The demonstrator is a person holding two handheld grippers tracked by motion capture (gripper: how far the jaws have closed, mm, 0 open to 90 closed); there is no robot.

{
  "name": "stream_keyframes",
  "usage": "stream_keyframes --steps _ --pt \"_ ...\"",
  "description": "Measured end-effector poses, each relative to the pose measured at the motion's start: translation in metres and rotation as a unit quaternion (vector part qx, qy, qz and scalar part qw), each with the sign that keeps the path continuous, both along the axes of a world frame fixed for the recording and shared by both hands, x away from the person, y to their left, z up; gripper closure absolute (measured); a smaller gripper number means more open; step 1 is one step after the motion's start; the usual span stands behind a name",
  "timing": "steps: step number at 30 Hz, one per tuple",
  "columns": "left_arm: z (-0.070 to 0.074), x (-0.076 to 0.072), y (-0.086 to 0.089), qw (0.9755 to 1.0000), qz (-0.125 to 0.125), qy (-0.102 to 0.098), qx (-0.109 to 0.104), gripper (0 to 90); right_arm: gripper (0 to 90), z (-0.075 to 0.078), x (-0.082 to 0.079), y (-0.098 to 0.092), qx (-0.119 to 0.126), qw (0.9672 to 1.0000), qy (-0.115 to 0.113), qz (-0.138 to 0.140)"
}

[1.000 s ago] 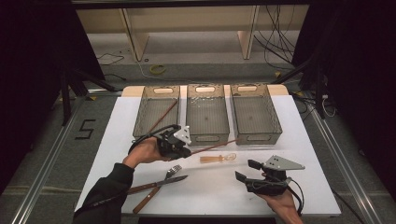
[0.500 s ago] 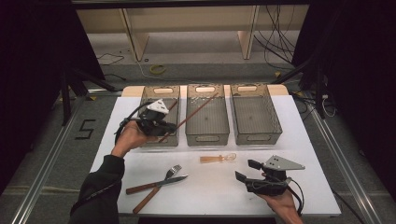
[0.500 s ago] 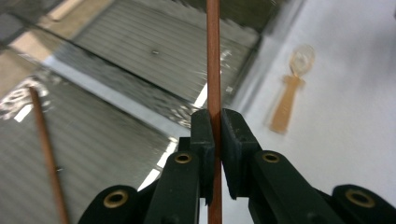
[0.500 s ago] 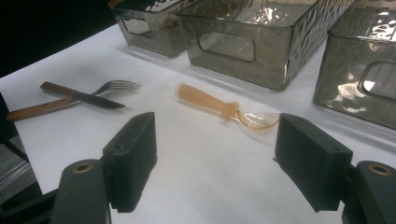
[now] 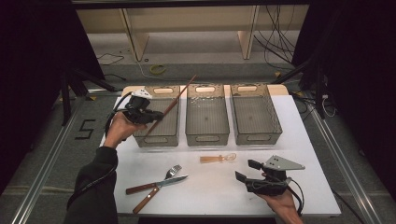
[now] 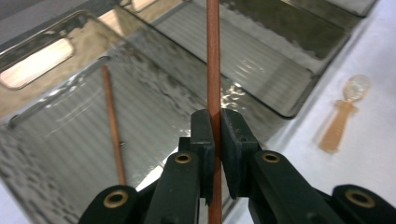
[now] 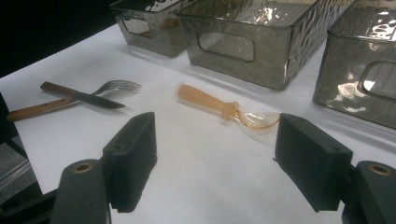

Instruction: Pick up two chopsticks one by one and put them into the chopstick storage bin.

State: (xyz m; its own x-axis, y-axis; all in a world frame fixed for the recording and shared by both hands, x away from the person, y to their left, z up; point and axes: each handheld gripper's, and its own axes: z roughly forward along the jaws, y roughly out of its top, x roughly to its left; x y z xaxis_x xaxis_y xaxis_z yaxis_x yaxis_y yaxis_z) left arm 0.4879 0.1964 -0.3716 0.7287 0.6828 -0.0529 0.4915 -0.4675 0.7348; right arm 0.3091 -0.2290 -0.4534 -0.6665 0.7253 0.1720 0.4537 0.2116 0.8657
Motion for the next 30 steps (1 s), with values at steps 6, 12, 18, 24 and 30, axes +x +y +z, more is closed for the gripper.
stream_keyframes --steps 6,12,18,24,30 --pt "-0.01 0.011 0.013 0.9991 0.04 0.01 -0.011 83.5 30.1 0.0 0.0 0.0 0.002 1.0 0.0 0.001" --pt "-0.018 0.017 0.022 0.9973 0.069 0.018 -0.015 83.5 30.1 0.0 0.0 0.0 0.003 1.0 0.0 0.001" --pt "-0.025 0.019 0.025 0.9963 0.081 0.025 -0.011 83.5 30.1 0.0 0.001 -0.001 0.004 1.0 0.002 0.0" --pt "-0.033 0.023 0.027 0.9948 0.097 0.03 -0.01 83.5 30.1 0.0 0.0 0.0 0.002 1.0 0.001 0.0" --pt "-0.04 0.024 0.028 0.9933 0.107 0.042 -0.011 83.4 30.1 0.0 0.0 0.0 0.002 1.0 0.001 0.001"
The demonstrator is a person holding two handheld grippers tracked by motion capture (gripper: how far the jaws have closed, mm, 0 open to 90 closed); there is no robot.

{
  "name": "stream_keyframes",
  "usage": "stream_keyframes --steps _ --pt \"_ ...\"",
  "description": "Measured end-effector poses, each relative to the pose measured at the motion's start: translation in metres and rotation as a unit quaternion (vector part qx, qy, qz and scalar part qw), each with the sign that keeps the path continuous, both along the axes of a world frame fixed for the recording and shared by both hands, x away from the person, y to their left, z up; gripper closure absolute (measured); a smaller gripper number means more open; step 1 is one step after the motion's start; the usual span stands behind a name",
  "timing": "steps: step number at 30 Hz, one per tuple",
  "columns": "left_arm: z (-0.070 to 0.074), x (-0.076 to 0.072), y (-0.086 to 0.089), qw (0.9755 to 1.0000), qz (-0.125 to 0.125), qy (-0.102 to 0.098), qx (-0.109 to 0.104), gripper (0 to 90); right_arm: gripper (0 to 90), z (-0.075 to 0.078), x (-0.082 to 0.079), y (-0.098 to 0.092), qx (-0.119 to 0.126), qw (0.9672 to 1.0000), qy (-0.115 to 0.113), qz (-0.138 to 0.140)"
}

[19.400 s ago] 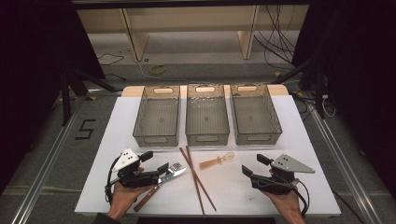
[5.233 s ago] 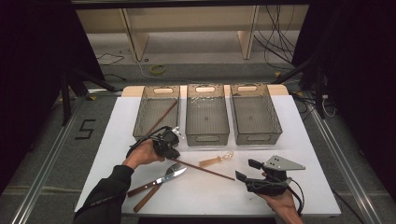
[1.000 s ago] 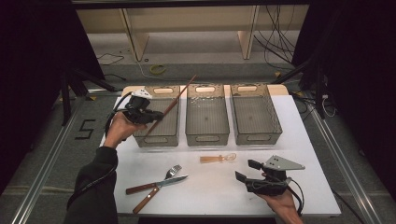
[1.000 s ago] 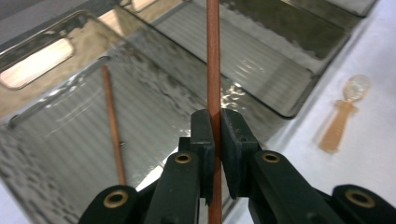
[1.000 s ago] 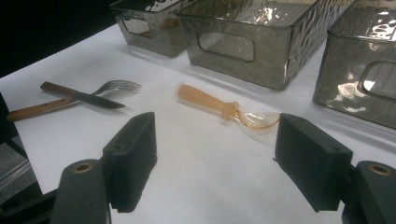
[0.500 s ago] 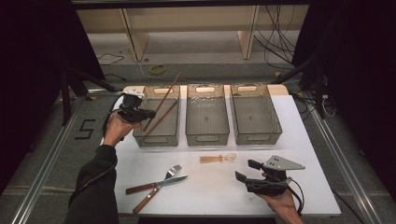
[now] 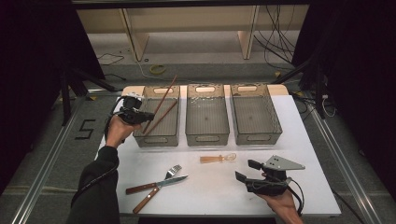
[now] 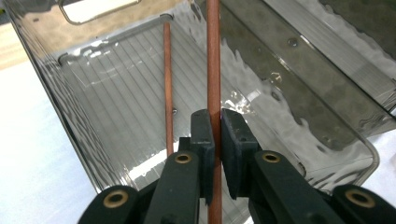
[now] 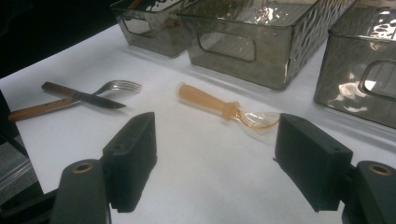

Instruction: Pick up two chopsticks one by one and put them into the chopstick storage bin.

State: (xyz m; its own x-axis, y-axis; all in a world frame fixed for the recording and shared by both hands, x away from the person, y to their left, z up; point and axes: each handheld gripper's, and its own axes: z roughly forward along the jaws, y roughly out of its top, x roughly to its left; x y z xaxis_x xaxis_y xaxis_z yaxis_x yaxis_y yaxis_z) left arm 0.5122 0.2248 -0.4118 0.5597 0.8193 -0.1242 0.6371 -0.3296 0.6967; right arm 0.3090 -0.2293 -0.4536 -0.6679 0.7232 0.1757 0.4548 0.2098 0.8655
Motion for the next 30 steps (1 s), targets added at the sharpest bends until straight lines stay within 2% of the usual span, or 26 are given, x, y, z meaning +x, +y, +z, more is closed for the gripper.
stream_keyframes --steps 8,13,15,17,18,23,25,27,28,30 --pt "-0.013 0.001 0.002 0.9997 0.006 0.021 0.009 83.2 30.1 0.0 0.0 0.0 0.002 1.0 0.0 0.0" --pt "-0.016 0.001 0.002 0.9993 0.021 0.028 0.008 81.6 30.1 0.0 0.0 0.0 0.001 1.0 0.0 0.0" --pt "-0.014 -0.001 0.002 0.9996 0.017 0.023 0.008 76.7 30.1 0.0 0.0 0.0 0.0 1.0 0.0 0.0" --pt "-0.01 -0.004 0.001 0.9996 0.019 0.02 0.003 63.3 30.1 0.0 0.0 0.0 0.001 1.0 0.0 -0.001" --pt "-0.008 -0.006 0.001 0.9997 0.017 0.016 0.001 59.9 30.1 0.0 0.0 0.0 0.001 1.0 0.001 -0.001" --pt "0.002 -0.023 0.001 0.9994 -0.016 -0.01 -0.029 48.3 30.1 0.0 0.0 0.0 0.001 1.0 -0.001 -0.001" --pt "0.002 -0.03 0.0 0.9992 -0.026 -0.014 -0.028 44.1 30.1 0.0 0.0 0.0 -0.001 1.0 0.0 -0.001" --pt "0.003 -0.035 -0.002 0.999 -0.042 -0.007 -0.012 40.0 30.1 0.0 0.0 0.0 0.0 1.0 0.0 -0.001" --pt "0.005 -0.038 -0.003 0.9989 -0.045 -0.01 -0.005 37.9 30.1 0.0 0.0 0.0 -0.001 1.0 0.001 -0.001" --pt "0.008 -0.043 -0.003 0.9987 -0.048 -0.015 -0.01 36.3 30.1 0.0 0.0 0.0 -0.004 1.0 0.001 0.0"
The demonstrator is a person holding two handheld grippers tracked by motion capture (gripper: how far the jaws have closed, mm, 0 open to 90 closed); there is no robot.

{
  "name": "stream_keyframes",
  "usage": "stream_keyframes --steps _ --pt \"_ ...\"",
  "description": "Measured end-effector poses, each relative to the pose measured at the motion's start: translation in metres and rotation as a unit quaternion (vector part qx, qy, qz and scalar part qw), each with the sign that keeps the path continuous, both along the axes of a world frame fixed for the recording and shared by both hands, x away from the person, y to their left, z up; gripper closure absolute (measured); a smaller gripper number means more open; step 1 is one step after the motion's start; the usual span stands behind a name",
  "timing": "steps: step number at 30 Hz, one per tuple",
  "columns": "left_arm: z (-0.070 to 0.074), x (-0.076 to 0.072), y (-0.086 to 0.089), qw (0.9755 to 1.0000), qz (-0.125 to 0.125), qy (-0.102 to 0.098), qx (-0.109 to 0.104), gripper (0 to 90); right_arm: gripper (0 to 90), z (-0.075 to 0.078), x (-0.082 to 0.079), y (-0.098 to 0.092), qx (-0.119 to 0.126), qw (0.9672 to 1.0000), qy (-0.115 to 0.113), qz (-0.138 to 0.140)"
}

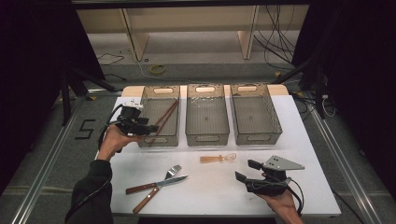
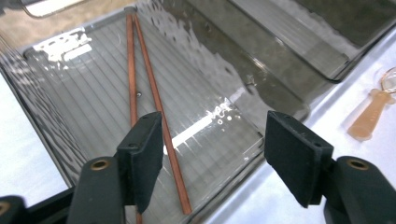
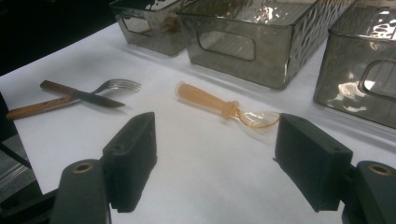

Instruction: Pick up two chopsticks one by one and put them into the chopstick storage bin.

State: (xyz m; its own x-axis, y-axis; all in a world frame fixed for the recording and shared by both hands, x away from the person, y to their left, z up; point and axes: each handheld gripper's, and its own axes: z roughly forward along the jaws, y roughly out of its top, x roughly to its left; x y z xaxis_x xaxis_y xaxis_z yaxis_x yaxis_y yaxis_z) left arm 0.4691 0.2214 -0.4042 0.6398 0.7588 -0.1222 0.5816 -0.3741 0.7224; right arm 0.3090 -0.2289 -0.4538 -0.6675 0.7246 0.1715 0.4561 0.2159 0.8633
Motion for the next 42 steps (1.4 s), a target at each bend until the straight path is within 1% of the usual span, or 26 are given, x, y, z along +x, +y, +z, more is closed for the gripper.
stream_keyframes --steps 2,4,8,12,13,16,18,22,23,25,28,31,33,37,39,41,42 --pt "0.001 -0.005 -0.001 1.0 -0.004 -0.002 0.0 34.1 30.1 0.0 0.0 0.0 0.002 1.0 -0.001 -0.001" --pt "-0.001 -0.01 -0.001 0.9999 -0.013 0.001 0.003 32.6 30.1 0.0 0.0 -0.001 0.0 1.0 -0.001 -0.001" --pt "-0.002 -0.02 0.0 0.9999 -0.014 -0.001 0.0 31.3 30.2 0.0 0.0 0.0 0.0 1.0 -0.001 0.001" --pt "-0.002 -0.029 0.001 0.9997 -0.018 -0.018 -0.004 29.0 30.2 0.0 0.0 0.0 0.001 1.0 -0.001 0.003" --pt "-0.003 -0.031 0.001 0.9996 -0.02 -0.02 -0.007 29.1 30.2 0.0 0.001 0.0 0.0 1.0 -0.001 0.003" --pt "-0.004 -0.036 0.0 0.9994 -0.029 -0.019 -0.003 27.6 30.4 0.001 0.001 -0.001 0.0 1.0 -0.002 0.004" --pt "-0.006 -0.039 -0.002 0.9993 -0.031 -0.019 -0.008 26.6 30.4 0.002 0.001 -0.001 0.002 1.0 -0.002 0.003" --pt "-0.012 -0.044 -0.003 0.9992 -0.039 -0.01 0.002 25.1 30.4 0.001 0.002 0.0 0.0 1.0 -0.001 0.005" --pt "-0.013 -0.046 -0.003 0.9992 -0.039 -0.009 0.005 24.8 30.4 0.001 0.002 0.0 0.0 1.0 0.0 0.006" --pt "-0.015 -0.049 -0.002 0.9993 -0.036 -0.009 0.002 24.3 30.4 0.001 0.002 0.0 0.0 1.0 0.002 0.006" --pt "-0.018 -0.054 -0.001 0.9995 -0.03 -0.007 -0.009 24.2 30.4 0.0 0.004 0.001 -0.001 0.9999 0.003 0.011" --pt "-0.019 -0.059 -0.001 0.9992 -0.034 -0.009 -0.017 24.2 30.4 0.001 0.005 0.003 -0.007 0.9999 0.002 0.015" --pt "-0.018 -0.062 -0.002 0.9991 -0.035 -0.013 -0.019 23.9 30.4 0.001 0.008 0.003 -0.01 0.9998 0.003 0.017" --pt "-0.018 -0.07 -0.004 0.9982 -0.032 -0.028 -0.042 23.7 30.4 0.005 0.014 0.007 -0.029 0.9991 -0.001 0.031" --pt "-0.02 -0.073 -0.004 0.9975 -0.033 -0.032 -0.054 23.6 30.4 0.01 0.019 0.009 -0.037 0.9985 -0.005 0.04" --pt "-0.023 -0.076 -0.004 0.9968 -0.027 -0.036 -0.066 23.6 30.4 0.012 0.022 0.013 -0.048 0.9977 -0.008 0.048" --pt "-0.024 -0.078 -0.005 0.9966 -0.026 -0.035 -0.07 23.6 30.4 0.013 0.025 0.015 -0.054 0.997 -0.012 0.054"
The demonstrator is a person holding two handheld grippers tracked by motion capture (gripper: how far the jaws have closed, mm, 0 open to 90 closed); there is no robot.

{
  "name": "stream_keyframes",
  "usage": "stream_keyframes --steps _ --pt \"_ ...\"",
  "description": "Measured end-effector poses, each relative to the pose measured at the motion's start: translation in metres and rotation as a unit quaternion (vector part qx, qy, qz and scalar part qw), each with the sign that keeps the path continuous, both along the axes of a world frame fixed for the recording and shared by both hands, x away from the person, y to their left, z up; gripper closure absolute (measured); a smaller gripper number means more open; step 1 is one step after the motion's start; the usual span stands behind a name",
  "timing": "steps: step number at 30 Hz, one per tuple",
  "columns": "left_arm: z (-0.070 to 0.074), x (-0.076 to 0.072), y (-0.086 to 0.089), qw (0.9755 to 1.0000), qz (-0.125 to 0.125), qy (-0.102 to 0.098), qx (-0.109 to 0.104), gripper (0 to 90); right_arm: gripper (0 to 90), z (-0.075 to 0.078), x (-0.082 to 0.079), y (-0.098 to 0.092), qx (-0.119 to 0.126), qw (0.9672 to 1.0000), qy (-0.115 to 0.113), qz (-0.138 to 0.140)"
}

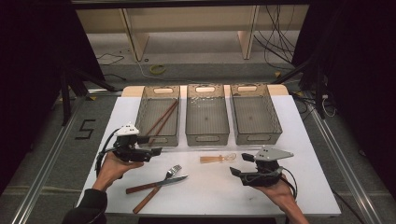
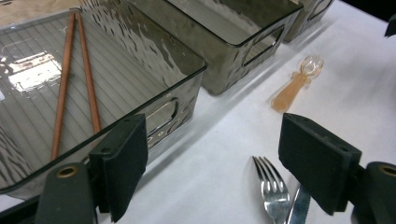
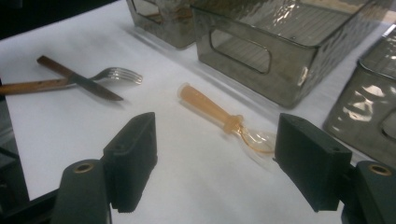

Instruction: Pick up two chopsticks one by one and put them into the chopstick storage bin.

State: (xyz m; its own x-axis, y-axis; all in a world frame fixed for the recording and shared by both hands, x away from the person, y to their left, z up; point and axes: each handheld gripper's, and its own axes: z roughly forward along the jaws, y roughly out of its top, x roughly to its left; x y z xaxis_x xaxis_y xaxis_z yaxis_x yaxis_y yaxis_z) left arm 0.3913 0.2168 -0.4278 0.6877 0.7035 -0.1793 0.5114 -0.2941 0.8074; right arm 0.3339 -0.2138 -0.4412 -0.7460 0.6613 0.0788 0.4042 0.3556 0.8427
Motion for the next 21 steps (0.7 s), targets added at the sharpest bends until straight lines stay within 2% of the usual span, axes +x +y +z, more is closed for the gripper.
stream_keyframes --steps 5,11,13,15,17,21 --pt "-0.004 -0.008 -0.001 0.9999 0.001 0.001 -0.016 23.2 30.4 0.003 0.013 0.013 -0.037 0.999 0.0 0.026" --pt "-0.007 -0.02 -0.007 0.9999 -0.008 -0.009 -0.008 22.9 30.8 0.007 0.029 0.027 -0.068 0.9959 0.011 0.058" --pt "-0.008 -0.023 -0.009 0.9998 -0.01 -0.01 -0.012 22.8 31.1 0.008 0.035 0.031 -0.074 0.9949 0.014 0.067" --pt "-0.008 -0.025 -0.009 0.9997 -0.014 -0.01 -0.018 22.7 31.1 0.01 0.041 0.036 -0.084 0.9931 0.019 0.079" --pt "-0.009 -0.028 -0.009 0.9997 -0.014 -0.014 -0.015 22.6 31.1 0.011 0.045 0.039 -0.092 0.992 0.022 0.084" --pt "-0.013 -0.032 -0.008 0.9998 -0.007 -0.008 -0.02 22.5 31.0 0.012 0.056 0.046 -0.11 0.9887 0.034 0.096"
